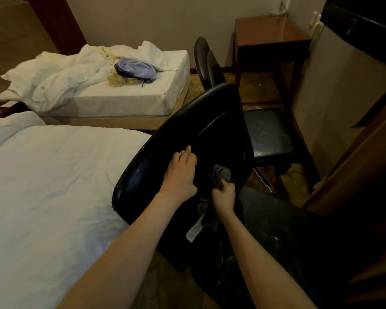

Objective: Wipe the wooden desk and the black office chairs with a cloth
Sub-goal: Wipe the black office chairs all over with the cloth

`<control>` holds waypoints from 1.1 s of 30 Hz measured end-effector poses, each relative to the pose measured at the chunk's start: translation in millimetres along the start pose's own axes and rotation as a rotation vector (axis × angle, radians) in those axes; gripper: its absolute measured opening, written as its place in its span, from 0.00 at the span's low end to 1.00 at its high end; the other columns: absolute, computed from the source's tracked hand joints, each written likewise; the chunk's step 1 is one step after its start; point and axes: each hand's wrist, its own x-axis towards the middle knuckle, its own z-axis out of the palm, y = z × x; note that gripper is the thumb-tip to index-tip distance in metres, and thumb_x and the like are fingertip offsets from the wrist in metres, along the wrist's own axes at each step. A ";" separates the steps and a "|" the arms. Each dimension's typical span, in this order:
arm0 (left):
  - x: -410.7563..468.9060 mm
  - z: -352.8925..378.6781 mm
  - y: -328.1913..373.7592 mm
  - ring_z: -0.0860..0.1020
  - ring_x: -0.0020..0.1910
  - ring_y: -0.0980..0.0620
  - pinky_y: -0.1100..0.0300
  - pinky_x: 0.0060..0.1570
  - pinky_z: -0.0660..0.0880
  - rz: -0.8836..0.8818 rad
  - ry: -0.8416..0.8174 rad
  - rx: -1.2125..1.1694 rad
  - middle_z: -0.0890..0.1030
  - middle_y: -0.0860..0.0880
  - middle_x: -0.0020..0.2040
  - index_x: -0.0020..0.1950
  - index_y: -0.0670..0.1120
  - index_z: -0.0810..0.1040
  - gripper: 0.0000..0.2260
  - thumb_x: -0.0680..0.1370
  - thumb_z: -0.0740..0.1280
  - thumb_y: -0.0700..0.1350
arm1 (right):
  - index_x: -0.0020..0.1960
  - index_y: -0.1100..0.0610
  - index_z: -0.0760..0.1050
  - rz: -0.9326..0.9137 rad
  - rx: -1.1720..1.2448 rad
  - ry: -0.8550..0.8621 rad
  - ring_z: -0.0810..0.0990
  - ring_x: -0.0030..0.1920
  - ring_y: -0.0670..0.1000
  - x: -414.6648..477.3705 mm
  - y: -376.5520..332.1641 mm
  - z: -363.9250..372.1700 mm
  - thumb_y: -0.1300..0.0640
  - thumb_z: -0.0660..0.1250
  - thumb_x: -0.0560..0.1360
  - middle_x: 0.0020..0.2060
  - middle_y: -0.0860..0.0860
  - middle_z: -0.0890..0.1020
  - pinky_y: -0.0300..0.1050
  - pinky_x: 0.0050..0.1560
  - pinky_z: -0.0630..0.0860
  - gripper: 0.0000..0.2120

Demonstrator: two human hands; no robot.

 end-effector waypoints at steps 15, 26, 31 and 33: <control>22.2 -2.9 21.3 0.66 0.62 0.41 0.54 0.56 0.67 -0.004 0.093 0.511 0.64 0.40 0.65 0.62 0.43 0.68 0.14 0.78 0.61 0.45 | 0.63 0.60 0.74 -0.208 0.074 0.172 0.75 0.56 0.57 13.2 -69.6 -8.1 0.59 0.62 0.73 0.56 0.57 0.73 0.50 0.58 0.74 0.19; 39.0 -1.3 24.5 0.66 0.60 0.41 0.53 0.54 0.67 0.018 0.121 0.543 0.64 0.41 0.64 0.60 0.43 0.69 0.14 0.77 0.61 0.47 | 0.71 0.61 0.66 0.170 0.187 0.199 0.70 0.65 0.60 44.5 -5.0 -25.7 0.59 0.61 0.78 0.65 0.60 0.72 0.50 0.65 0.66 0.22; 63.5 -1.4 41.5 0.64 0.66 0.40 0.52 0.60 0.66 0.066 0.138 0.516 0.62 0.40 0.70 0.65 0.43 0.67 0.16 0.78 0.60 0.45 | 0.63 0.58 0.74 -0.035 0.175 0.243 0.75 0.59 0.57 54.0 -43.1 -40.7 0.59 0.61 0.76 0.58 0.58 0.76 0.45 0.59 0.69 0.16; 72.5 2.0 40.9 0.64 0.66 0.41 0.53 0.61 0.65 0.027 0.136 0.471 0.61 0.40 0.71 0.66 0.43 0.66 0.16 0.78 0.59 0.43 | 0.58 0.61 0.75 -0.172 0.150 0.199 0.76 0.53 0.55 59.2 -54.1 -36.8 0.59 0.62 0.75 0.55 0.57 0.76 0.44 0.54 0.72 0.13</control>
